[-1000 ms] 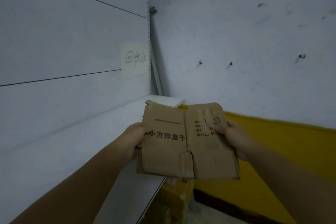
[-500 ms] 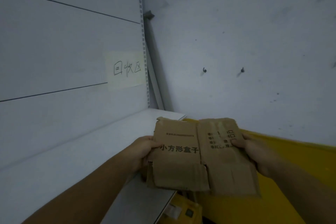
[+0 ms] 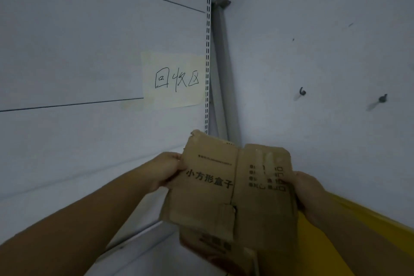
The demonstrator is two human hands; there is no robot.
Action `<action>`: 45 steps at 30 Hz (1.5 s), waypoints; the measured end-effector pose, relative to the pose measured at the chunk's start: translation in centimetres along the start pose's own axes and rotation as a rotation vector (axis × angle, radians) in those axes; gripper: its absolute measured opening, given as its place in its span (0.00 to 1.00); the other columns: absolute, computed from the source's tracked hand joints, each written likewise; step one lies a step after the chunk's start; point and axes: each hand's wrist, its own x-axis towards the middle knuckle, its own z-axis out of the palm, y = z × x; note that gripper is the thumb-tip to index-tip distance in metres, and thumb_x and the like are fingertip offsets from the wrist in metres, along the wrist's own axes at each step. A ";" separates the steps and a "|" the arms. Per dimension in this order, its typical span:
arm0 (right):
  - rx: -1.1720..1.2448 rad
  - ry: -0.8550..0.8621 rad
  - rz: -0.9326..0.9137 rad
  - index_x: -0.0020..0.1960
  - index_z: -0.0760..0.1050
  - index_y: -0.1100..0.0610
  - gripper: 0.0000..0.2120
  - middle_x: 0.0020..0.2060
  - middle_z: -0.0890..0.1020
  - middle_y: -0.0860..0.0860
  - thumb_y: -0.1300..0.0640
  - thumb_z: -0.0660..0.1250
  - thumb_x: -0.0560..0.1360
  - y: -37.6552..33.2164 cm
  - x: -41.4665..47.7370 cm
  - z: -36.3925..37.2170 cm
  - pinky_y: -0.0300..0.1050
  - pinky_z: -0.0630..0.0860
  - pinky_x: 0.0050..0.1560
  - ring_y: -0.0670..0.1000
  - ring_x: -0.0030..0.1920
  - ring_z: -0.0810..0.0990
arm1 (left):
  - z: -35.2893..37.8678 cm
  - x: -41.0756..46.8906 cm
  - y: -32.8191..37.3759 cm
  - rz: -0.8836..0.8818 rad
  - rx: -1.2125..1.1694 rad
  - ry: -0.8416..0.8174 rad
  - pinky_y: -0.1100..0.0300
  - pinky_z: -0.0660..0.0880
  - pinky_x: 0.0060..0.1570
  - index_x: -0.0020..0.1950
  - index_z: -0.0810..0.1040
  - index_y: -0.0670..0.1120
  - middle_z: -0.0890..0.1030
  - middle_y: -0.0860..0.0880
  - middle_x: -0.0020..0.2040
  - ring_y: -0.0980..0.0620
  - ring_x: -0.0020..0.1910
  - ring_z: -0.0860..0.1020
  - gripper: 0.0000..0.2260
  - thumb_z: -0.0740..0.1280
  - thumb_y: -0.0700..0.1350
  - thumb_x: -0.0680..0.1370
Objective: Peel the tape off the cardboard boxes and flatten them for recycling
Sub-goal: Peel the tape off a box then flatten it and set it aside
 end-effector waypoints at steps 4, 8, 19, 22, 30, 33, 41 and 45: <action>0.018 -0.063 0.063 0.49 0.78 0.64 0.08 0.43 0.83 0.59 0.58 0.66 0.76 -0.7 4.9 1.4 0.57 0.79 0.47 0.60 0.45 0.82 | 0.3 7.4 1.9 0.074 0.197 0.080 0.49 0.79 0.51 0.55 0.81 0.39 0.82 0.38 0.52 0.41 0.49 0.81 0.11 0.61 0.35 0.77; -0.004 -0.153 0.125 0.50 0.78 0.67 0.11 0.36 0.82 0.58 0.59 0.68 0.75 -1.9 9.2 1.6 0.46 0.77 0.32 0.56 0.33 0.80 | 0.9 14.4 4.2 0.173 0.349 0.233 0.58 0.70 0.62 0.64 0.76 0.38 0.76 0.41 0.65 0.45 0.63 0.74 0.16 0.62 0.33 0.77; 0.123 -0.301 0.130 0.45 0.78 0.67 0.08 0.30 0.84 0.58 0.61 0.67 0.73 -3.8 19.4 2.6 0.44 0.77 0.26 0.56 0.29 0.83 | 2.1 22.0 4.5 -0.094 0.587 0.027 0.55 0.74 0.54 0.72 0.66 0.43 0.71 0.44 0.68 0.45 0.61 0.73 0.25 0.62 0.54 0.79; 0.197 -0.401 0.121 0.42 0.77 0.67 0.10 0.28 0.83 0.58 0.60 0.64 0.75 -4.3 22.6 2.0 0.41 0.75 0.21 0.54 0.25 0.81 | 1.0 20.9 3.8 -0.248 0.457 -0.009 0.52 0.78 0.53 0.64 0.75 0.44 0.77 0.44 0.61 0.46 0.55 0.78 0.26 0.60 0.62 0.77; 0.356 -0.634 0.176 0.56 0.78 0.61 0.12 0.47 0.85 0.59 0.58 0.61 0.76 -3.0 29.5 4.1 0.53 0.78 0.47 0.59 0.47 0.83 | -0.1 16.9 5.2 -0.418 0.118 0.130 0.49 0.80 0.46 0.58 0.79 0.41 0.82 0.41 0.54 0.44 0.46 0.82 0.29 0.73 0.61 0.66; 0.313 -0.763 0.141 0.53 0.78 0.59 0.09 0.42 0.85 0.56 0.60 0.62 0.76 -1.5 29.8 4.6 0.49 0.78 0.42 0.55 0.42 0.84 | 0.0 16.3 5.4 -0.474 0.326 0.291 0.49 0.75 0.57 0.63 0.77 0.43 0.80 0.46 0.56 0.46 0.53 0.79 0.21 0.68 0.56 0.75; 0.043 -0.813 0.111 0.50 0.76 0.62 0.11 0.34 0.84 0.59 0.54 0.62 0.76 -1.1 30.2 0.3 0.38 0.72 0.21 0.53 0.27 0.81 | -0.4 18.1 4.5 -0.317 0.232 0.303 0.51 0.67 0.68 0.71 0.69 0.52 0.77 0.49 0.63 0.48 0.61 0.75 0.25 0.70 0.47 0.75; -0.068 -0.648 -0.059 0.54 0.75 0.59 0.12 0.36 0.80 0.58 0.66 0.69 0.72 -1.2 30.3 0.0 0.41 0.73 0.25 0.50 0.25 0.77 | -0.5 20.6 5.3 -0.258 0.495 0.219 0.49 0.61 0.71 0.72 0.67 0.55 0.74 0.50 0.67 0.47 0.67 0.70 0.25 0.68 0.50 0.76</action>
